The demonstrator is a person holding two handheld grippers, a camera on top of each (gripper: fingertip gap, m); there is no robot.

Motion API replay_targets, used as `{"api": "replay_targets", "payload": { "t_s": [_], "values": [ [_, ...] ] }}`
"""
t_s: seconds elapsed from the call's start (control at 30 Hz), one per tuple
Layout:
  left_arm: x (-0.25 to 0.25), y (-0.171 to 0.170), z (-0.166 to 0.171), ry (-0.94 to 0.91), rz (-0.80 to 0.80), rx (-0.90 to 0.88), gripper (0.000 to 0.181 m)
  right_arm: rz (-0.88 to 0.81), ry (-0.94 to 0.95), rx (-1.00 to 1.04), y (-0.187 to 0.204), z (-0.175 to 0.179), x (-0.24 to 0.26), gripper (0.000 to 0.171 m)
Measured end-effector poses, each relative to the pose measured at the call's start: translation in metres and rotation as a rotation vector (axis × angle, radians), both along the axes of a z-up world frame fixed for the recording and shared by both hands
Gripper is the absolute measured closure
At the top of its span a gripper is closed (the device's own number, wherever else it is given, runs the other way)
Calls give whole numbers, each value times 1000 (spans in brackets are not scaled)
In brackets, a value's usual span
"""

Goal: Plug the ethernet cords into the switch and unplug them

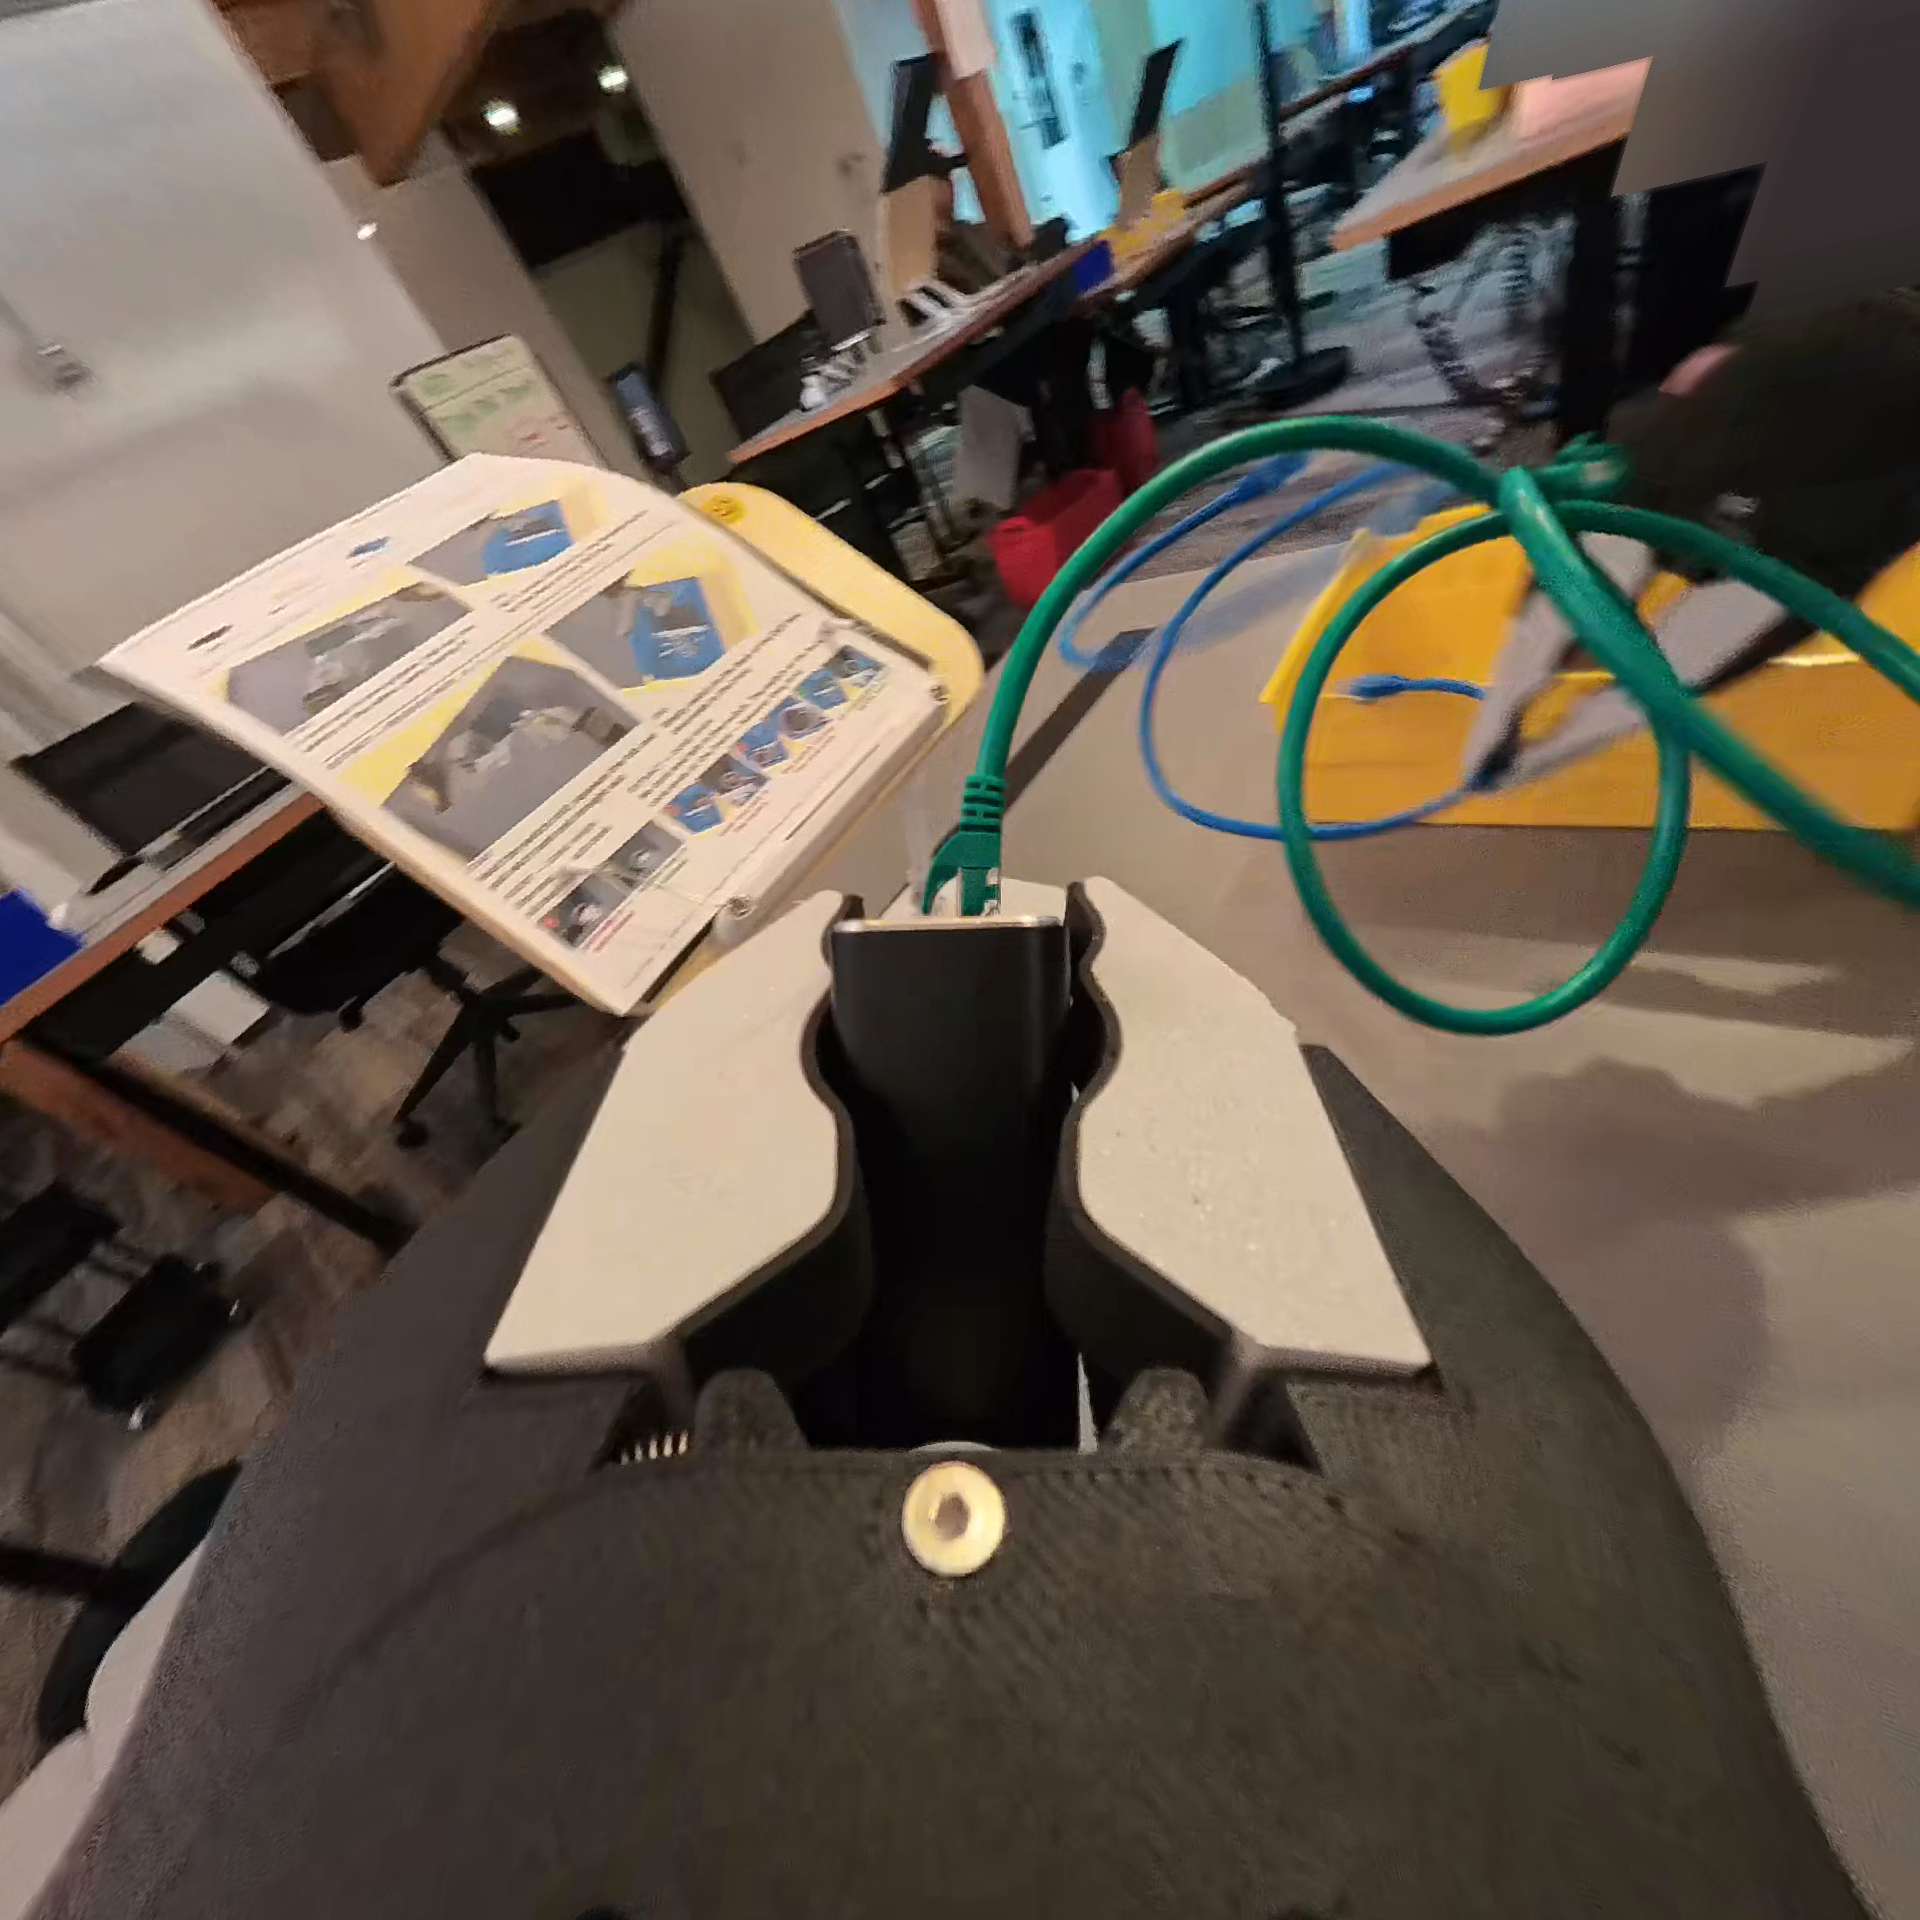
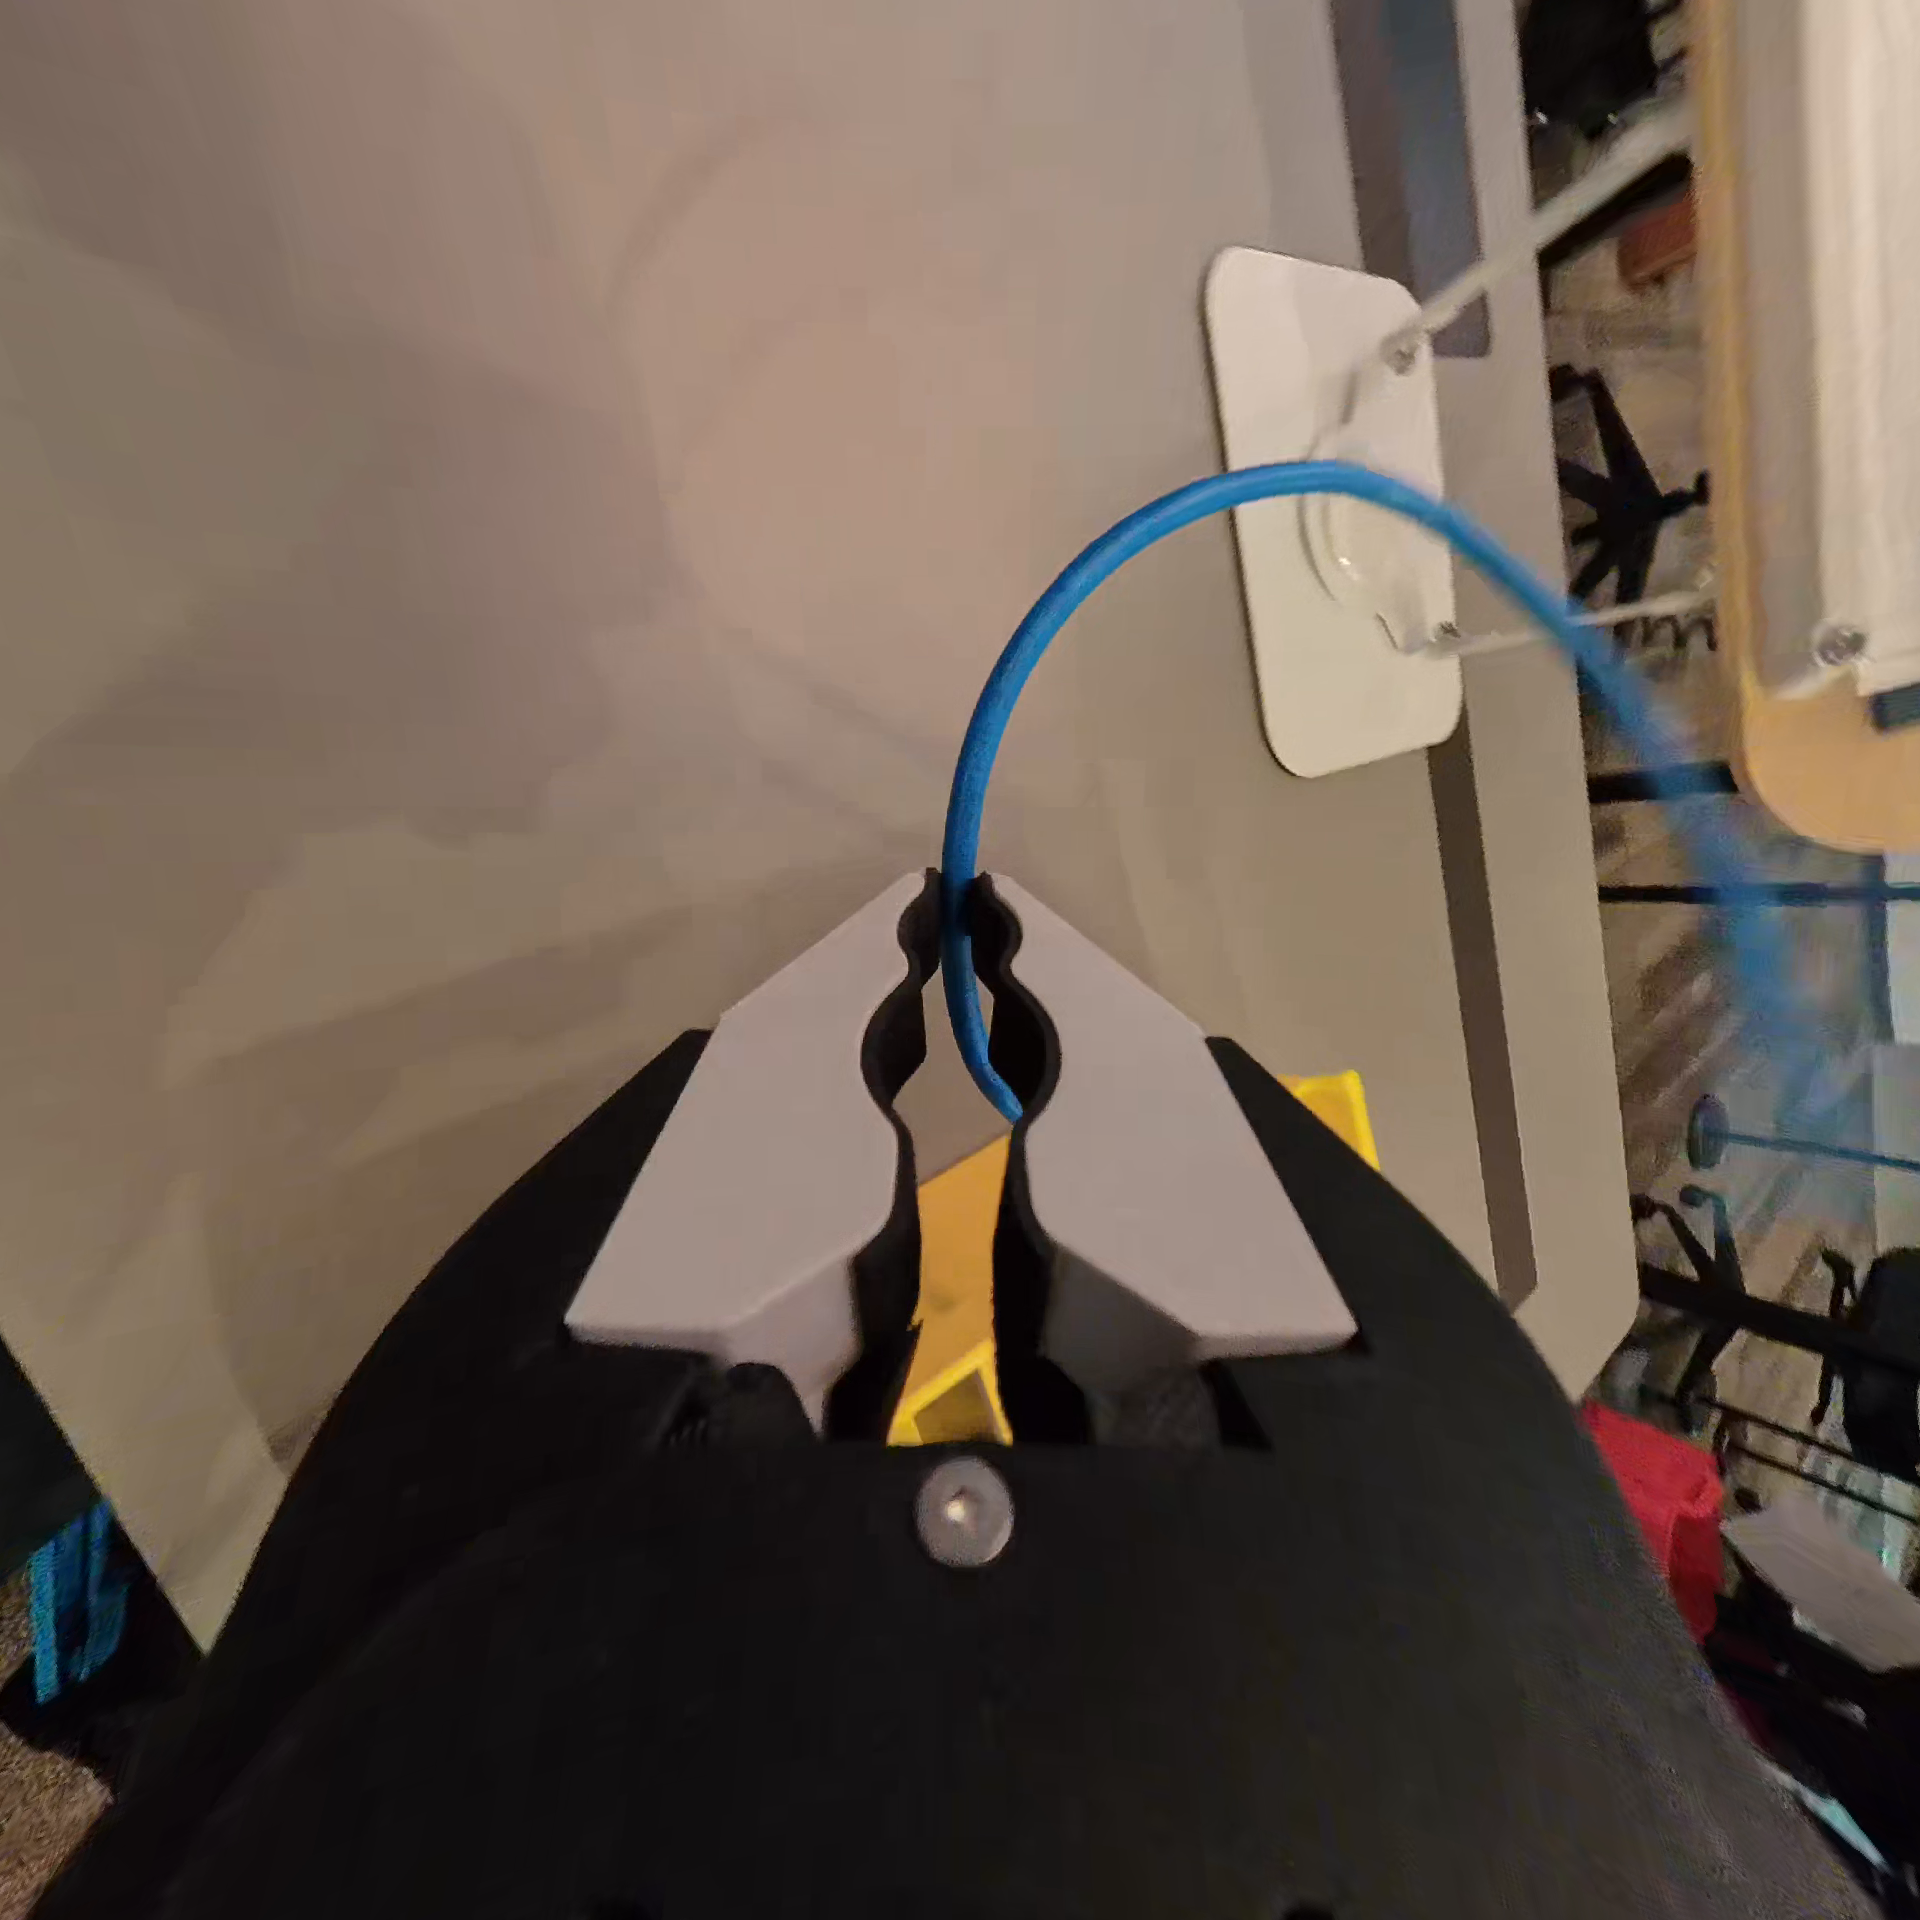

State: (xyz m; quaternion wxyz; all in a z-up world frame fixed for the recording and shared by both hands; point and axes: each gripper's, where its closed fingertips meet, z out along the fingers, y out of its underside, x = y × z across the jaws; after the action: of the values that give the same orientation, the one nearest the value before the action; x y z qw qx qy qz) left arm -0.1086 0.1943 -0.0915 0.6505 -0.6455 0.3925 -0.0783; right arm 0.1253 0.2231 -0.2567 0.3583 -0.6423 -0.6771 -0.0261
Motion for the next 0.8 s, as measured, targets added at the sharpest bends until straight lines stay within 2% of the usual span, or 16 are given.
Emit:
{"api": "replay_targets", "payload": {
  "t_s": [0.1,0.33,0.6,0.8],
  "values": [
    [9,-10,-11,70,-78,-20,144,-47,41,13,17,11,3,169],
    [3,-2,-36,229,-18,-54,144,-49,147,96,35,45,4,169],
    [7,1,-49,293,-7,-70,144,-76,406,218,51,143,31,169],
    [11,0,-50,305,-16,-72,144,-52,569,157,28,201,75,170]
  ]
}}
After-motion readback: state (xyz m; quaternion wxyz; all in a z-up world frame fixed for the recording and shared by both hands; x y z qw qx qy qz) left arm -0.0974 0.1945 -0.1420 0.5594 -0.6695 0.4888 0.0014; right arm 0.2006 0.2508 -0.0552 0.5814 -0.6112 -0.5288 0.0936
